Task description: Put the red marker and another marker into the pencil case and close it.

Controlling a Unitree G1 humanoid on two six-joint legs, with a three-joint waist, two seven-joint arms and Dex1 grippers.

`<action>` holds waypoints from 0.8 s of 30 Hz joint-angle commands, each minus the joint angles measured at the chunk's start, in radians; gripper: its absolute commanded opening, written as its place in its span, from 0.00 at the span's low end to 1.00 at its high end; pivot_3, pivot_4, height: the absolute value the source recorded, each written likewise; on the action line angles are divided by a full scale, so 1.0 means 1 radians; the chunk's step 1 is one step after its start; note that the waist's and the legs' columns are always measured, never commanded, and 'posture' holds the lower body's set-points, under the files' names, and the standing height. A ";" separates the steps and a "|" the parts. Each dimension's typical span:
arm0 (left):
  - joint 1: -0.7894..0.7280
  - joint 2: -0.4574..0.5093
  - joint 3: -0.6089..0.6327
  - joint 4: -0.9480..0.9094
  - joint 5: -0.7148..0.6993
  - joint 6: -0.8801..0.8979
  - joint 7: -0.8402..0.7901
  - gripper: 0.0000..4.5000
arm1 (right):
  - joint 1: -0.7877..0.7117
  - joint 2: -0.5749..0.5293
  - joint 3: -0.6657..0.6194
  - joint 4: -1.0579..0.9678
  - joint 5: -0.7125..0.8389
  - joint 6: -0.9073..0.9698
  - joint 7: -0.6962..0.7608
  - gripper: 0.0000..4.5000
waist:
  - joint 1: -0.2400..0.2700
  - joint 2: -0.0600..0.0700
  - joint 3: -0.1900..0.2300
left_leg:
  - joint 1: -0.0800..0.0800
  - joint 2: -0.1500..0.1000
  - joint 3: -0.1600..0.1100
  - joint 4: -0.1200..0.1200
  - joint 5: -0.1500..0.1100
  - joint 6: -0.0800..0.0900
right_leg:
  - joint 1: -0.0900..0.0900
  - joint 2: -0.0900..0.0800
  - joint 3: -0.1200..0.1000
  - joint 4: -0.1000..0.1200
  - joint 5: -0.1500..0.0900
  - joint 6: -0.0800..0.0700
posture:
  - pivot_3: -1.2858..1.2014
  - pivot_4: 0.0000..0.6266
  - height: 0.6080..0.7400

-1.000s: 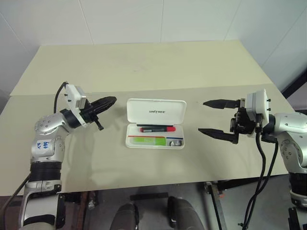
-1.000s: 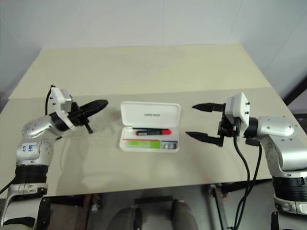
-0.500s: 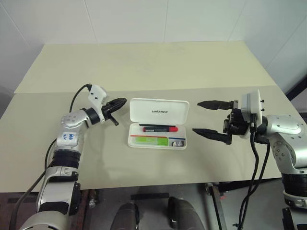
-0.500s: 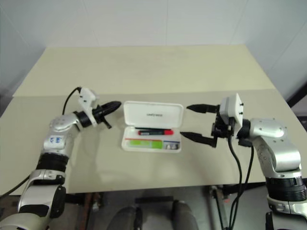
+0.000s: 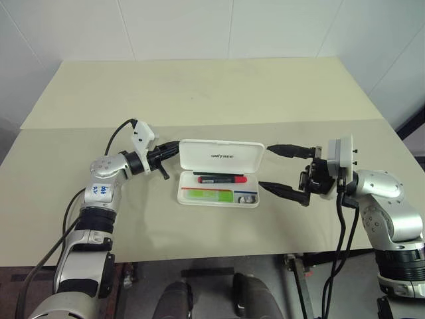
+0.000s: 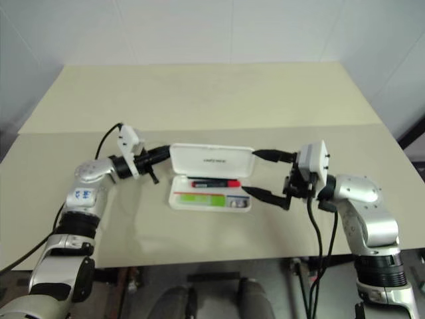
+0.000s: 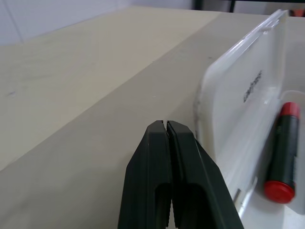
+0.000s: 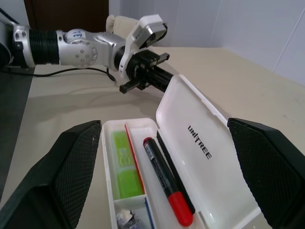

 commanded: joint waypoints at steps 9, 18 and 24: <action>0.000 0.069 -0.034 -0.099 -0.026 -0.095 -0.246 0.00 | 0.045 -0.045 -0.077 0.015 0.077 0.017 0.038 1.00 | 0.000 0.000 0.000 | 0.000 0.000 0.000 0.000 0.000 0.000 | 0.000 0.000 0.000 0.000 0.000 0.000 | 0.52 0.24 1.00; 0.039 0.068 -0.134 -0.208 -0.006 -0.061 -0.355 0.00 | 0.073 -0.097 -0.097 0.011 0.105 0.072 0.068 1.00 | 0.001 0.000 0.000 | 0.000 0.000 0.000 0.001 0.000 0.000 | 0.000 0.000 0.001 0.000 0.000 0.000 | 0.52 0.24 1.00; 0.079 0.078 -0.187 -0.245 0.036 -0.031 -0.342 0.00 | 0.092 -0.155 -0.074 0.055 0.052 0.033 0.143 1.00 | -0.001 0.000 0.000 | 0.000 0.000 0.000 0.002 0.000 0.000 | 0.000 0.000 0.001 0.000 0.000 0.000 | 0.52 0.24 1.00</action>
